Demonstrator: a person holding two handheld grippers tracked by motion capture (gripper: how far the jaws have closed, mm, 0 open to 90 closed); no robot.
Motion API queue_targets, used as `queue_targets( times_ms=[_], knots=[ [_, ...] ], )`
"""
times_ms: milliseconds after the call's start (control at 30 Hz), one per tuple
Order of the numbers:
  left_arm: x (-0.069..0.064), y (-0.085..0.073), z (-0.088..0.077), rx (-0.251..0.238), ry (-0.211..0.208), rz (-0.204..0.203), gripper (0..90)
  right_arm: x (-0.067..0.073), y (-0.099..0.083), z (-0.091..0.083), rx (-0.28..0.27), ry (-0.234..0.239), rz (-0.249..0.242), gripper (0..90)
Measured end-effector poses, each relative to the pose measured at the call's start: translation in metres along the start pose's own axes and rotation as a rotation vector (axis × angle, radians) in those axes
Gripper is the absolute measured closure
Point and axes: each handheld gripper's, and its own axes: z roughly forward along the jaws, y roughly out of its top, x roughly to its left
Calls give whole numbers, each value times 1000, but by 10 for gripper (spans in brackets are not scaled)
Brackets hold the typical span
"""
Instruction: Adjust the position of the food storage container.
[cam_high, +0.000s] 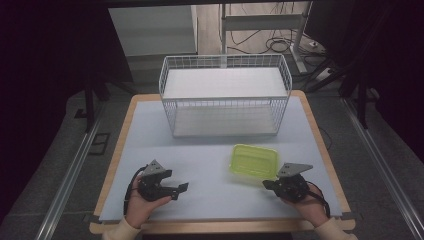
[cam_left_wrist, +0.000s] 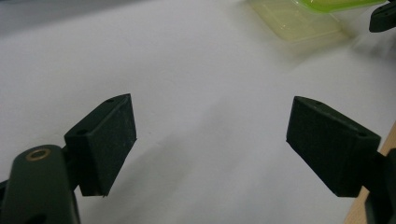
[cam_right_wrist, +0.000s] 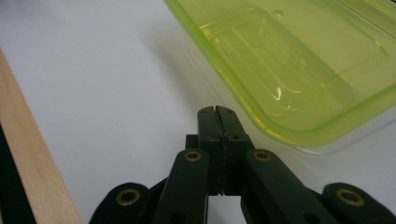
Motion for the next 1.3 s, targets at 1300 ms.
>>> queue_targets(
  times_ms=[1300],
  knots=[
    [1, -1, 2, 11, -11, -5, 155, -30, -7, -6, 14, -101, 107, 900]
  ],
)
